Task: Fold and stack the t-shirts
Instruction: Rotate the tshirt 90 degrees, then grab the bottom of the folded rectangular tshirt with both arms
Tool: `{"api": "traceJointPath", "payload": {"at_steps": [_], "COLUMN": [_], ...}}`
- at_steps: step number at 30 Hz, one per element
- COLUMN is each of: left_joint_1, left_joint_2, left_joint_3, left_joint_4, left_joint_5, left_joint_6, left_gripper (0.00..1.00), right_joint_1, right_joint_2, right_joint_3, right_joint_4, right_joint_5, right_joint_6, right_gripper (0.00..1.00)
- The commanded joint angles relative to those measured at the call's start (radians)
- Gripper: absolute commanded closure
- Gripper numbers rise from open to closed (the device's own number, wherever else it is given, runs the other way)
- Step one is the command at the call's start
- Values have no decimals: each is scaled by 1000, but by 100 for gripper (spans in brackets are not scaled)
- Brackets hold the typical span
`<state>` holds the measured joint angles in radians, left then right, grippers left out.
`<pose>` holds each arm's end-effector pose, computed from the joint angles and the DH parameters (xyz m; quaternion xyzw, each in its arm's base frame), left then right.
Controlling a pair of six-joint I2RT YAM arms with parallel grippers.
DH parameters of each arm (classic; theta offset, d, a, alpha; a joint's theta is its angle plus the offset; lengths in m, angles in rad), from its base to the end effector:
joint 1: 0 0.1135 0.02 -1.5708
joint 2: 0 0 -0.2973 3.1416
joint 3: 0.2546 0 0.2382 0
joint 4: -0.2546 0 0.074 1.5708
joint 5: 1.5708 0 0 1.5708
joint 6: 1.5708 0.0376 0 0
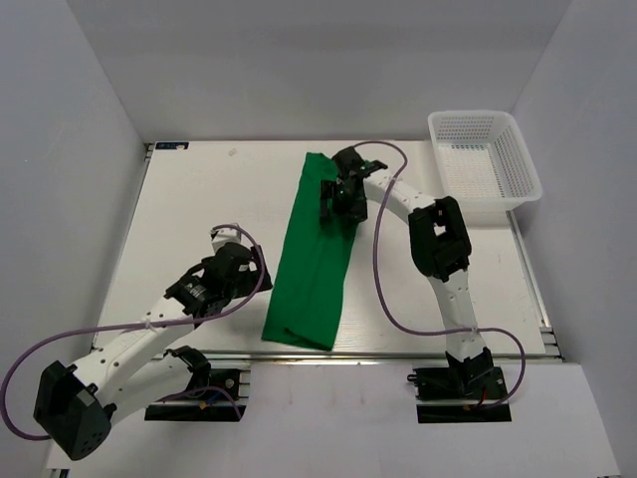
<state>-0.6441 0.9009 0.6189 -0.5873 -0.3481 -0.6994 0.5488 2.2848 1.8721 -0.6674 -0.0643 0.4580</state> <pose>0.1229 -0.0763 0.2565 -0.0850 0.9229 -0.0833 0.3661 0.4274 0.2642 0.2023 -0.0518 0.9682 0.1444 0.1976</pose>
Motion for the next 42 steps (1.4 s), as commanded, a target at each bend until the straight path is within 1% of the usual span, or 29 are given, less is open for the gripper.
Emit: {"api": "traceJointPath", "payload": {"at_steps": [1,3,4,6,7,8,10,11,13,14,15,17,18,20,21,22,24,26,27,29,30,32,33,34,35,36,37,39,42], "left_joint_1": [20,40,40,66,75,75,98,110,119,119,129,129,129,139,139,139,139,139,139,139,139,139,130,115,115,115,104,94,51], "left_joint_2": [50,131,159,214,261,283,328,338,349,365,374,374,374,337,323,307,253,222,198,187,173,164,164,174,196,216,233,300,396], "left_joint_3": [24,50,50,74,85,103,116,116,125,125,125,111,102,76,65,45,25,-1,-1,-28,-47,-71,-82,-94,-94,-103,-104,-90,-45], "left_joint_4": [40,96,121,167,181,191,225,248,259,259,259,259,259,259,259,259,259,248,239,239,260,314,378,404,431,499,530,573,593], "left_joint_5": [-5,52,76,139,156,188,215,242,265,274,288,288,299,299,299,299,299,299,299,317,334,420,475,492,535,619,644,682,692], "left_joint_6": [15,40,49,67,81,103,123,132,146,146,155,155,164,164,164,164,164,164,155,155,155,190,205,216,233,233,233,244,256], "left_gripper": [0,0,0,0,0,0,0,0,0,0,0,0,0,0,0,0,0,0,0,0,0,0,0,0,0,0,0,0,0], "right_joint_1": [-105,-151,-161,-174,-173,-173,-173,-167,-161,-153,-144,-129,-122,-86,-78,-44,-26,11,20,39,48,48,39,39,37,33,30,20,2], "right_joint_2": [149,200,217,243,237,193,153,81,27,-29,-89,-172,-229,-315,-402,-431,-511,-580,-622,-698,-718,-792,-812,-830,-881,-898,-919,-935,-932], "right_joint_3": [137,202,316,405,420,414,389,362,328,249,216,75,37,-142,-237,-282,-457,-528,-616,-698,-746,-815,-864,-910,-932,-985,-1001,-1027,-1090], "right_joint_4": [-70,-58,-61,-64,-32,-20,14,18,20,17,12,9,11,25,34,43,80,94,92,89,83,80,107,114,123,133,135,152,193], "right_joint_5": [75,20,2,4,39,50,106,106,97,84,27,17,20,29,32,43,40,28,12,9,38,110,121,132,161,203,218,228,201], "right_joint_6": [-51,-143,-172,-307,-330,-408,-441,-452,-453,-453,-447,-423,-392,-371,-336,-319,-285,-230,-220,-188,-177,-116,-95,-63,-27,-10,29,76,114], "right_gripper": [10,10,10,10,10,10,10,10,10,10,10,10,10,10,10,10,10,10,10,10,10,10,10,10,10,10,10,10,10]}}
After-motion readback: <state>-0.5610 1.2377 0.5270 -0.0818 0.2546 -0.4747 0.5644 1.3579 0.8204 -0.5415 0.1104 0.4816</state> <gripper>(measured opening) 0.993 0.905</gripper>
